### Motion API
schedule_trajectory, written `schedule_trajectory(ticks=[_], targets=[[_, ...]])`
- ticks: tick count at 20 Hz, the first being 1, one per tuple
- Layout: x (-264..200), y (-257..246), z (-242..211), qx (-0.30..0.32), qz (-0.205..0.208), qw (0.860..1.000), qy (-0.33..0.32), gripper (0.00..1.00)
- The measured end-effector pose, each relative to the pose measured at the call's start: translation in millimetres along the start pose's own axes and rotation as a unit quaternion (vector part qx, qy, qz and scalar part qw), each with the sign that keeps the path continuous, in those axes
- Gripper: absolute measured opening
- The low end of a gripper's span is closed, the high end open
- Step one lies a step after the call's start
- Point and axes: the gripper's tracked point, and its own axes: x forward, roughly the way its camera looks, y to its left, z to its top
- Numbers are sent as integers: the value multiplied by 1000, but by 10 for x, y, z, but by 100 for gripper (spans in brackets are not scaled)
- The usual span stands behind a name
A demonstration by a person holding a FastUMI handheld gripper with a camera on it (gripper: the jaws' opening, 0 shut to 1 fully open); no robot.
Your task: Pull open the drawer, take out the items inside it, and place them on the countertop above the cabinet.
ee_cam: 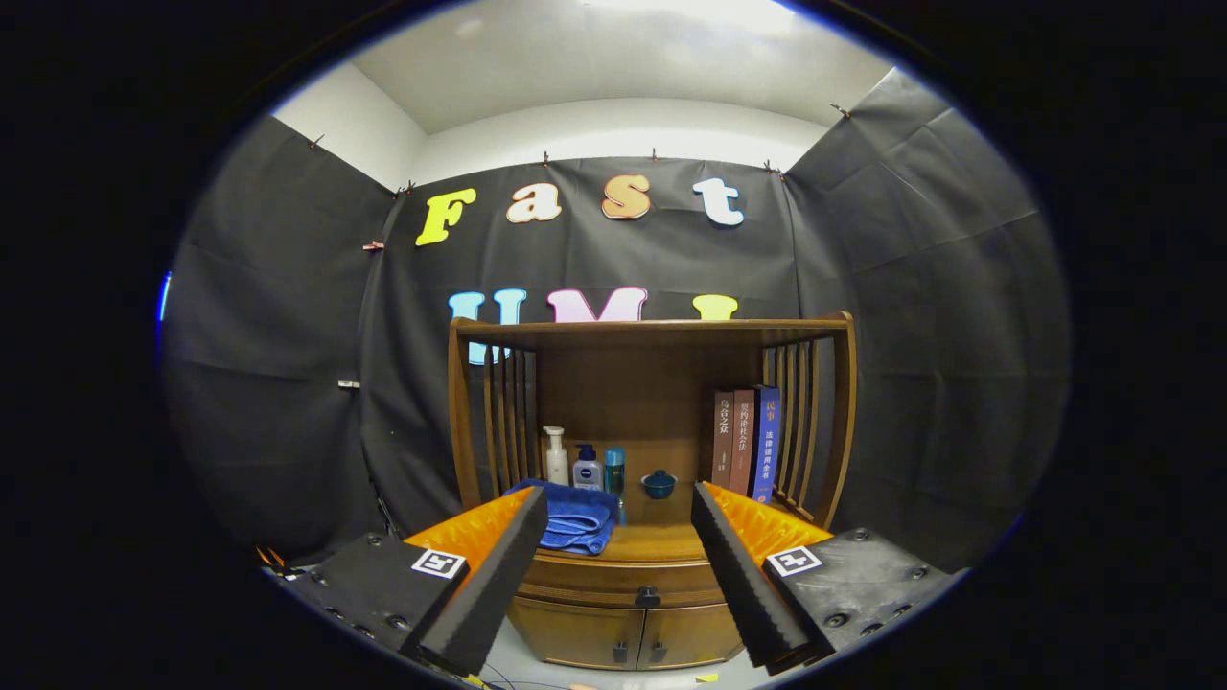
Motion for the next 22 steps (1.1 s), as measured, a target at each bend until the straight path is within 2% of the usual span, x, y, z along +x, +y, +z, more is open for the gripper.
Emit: schedule_trajectory(ticks=[11,17,22], targets=[[69,-39,-157,7,-6,1000,9,98],[228,-136,-553,6,-13,999,35,98],[477,-240,-1056,19,-17,997,72,98]])
